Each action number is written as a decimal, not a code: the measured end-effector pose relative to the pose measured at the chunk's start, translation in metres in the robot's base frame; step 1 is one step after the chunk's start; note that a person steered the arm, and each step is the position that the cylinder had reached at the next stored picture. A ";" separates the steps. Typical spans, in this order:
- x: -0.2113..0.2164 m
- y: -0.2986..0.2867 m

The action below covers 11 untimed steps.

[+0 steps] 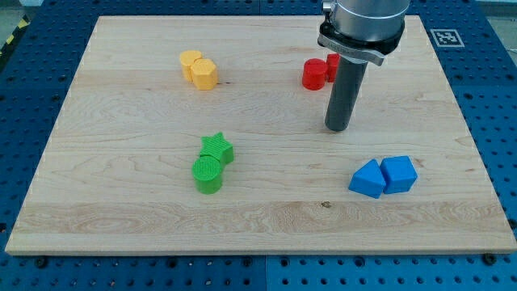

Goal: Move your arm towards the bottom

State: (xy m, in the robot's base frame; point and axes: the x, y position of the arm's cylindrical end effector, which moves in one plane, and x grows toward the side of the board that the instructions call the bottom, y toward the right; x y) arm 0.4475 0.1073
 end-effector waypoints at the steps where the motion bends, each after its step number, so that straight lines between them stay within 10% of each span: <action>1: 0.004 -0.001; 11: 0.076 -0.064</action>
